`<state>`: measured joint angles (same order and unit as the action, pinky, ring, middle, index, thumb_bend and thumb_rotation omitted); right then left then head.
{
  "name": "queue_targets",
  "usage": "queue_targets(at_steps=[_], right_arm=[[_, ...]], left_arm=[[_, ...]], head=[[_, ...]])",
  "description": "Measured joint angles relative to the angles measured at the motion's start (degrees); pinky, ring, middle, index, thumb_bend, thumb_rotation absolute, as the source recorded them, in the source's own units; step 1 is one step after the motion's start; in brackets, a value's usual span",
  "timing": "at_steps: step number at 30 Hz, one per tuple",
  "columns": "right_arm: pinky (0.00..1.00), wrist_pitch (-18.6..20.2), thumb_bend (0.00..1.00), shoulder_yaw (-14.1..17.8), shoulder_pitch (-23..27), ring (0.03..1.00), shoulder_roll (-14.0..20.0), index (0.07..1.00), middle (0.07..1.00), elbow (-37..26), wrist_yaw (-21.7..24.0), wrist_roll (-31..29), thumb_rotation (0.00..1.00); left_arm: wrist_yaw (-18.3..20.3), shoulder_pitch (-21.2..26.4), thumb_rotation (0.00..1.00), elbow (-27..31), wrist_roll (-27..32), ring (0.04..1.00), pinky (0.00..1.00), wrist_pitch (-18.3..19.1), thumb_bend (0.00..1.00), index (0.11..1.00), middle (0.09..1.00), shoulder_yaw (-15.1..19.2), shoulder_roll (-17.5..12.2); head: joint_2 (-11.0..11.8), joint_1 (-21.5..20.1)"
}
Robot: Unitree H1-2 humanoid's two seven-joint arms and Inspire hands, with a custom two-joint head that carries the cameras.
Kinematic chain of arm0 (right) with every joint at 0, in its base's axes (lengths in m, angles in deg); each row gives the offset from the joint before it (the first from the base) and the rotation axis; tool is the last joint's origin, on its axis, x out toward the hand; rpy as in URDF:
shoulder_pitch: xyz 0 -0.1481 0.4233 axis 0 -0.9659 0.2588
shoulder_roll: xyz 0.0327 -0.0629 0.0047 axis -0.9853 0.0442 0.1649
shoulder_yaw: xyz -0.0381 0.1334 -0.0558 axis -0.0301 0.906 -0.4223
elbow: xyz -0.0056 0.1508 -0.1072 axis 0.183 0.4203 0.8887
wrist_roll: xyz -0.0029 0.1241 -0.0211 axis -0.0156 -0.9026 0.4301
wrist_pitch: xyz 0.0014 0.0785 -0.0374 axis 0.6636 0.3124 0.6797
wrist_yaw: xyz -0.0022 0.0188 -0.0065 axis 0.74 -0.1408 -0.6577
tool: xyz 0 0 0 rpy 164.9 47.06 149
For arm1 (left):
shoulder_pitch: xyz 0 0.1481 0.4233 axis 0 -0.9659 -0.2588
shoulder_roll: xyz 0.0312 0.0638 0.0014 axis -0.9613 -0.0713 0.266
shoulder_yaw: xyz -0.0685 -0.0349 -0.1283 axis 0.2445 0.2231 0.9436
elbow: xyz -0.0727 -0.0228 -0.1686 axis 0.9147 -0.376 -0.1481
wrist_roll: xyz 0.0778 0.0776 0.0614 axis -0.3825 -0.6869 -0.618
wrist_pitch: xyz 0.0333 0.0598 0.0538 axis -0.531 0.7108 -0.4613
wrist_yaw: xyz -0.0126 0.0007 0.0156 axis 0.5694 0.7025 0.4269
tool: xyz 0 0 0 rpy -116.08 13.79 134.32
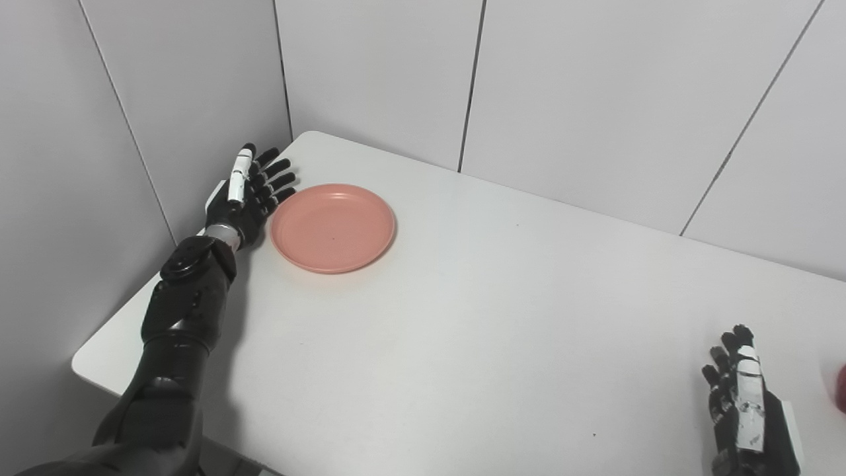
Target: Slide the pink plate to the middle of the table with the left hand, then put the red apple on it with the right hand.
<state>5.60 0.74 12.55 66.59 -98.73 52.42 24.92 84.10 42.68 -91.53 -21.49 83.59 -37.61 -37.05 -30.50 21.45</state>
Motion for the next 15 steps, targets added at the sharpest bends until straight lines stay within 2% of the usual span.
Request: queue_targets(at_steps=[15], right_arm=[[1.00, 0.00, 0.13, 0.03, 0.00, 0.997, 0.04, 1.000, 0.999, -0.02, 0.02, 0.01, 1.00]], left_arm=[[0.14, -1.66, 1.00, 5.54, 0.64, 0.853, 0.83, 2.26, 0.34, 0.848, 0.863, -1.87, 2.97]], head=[[-0.35, -0.09]])
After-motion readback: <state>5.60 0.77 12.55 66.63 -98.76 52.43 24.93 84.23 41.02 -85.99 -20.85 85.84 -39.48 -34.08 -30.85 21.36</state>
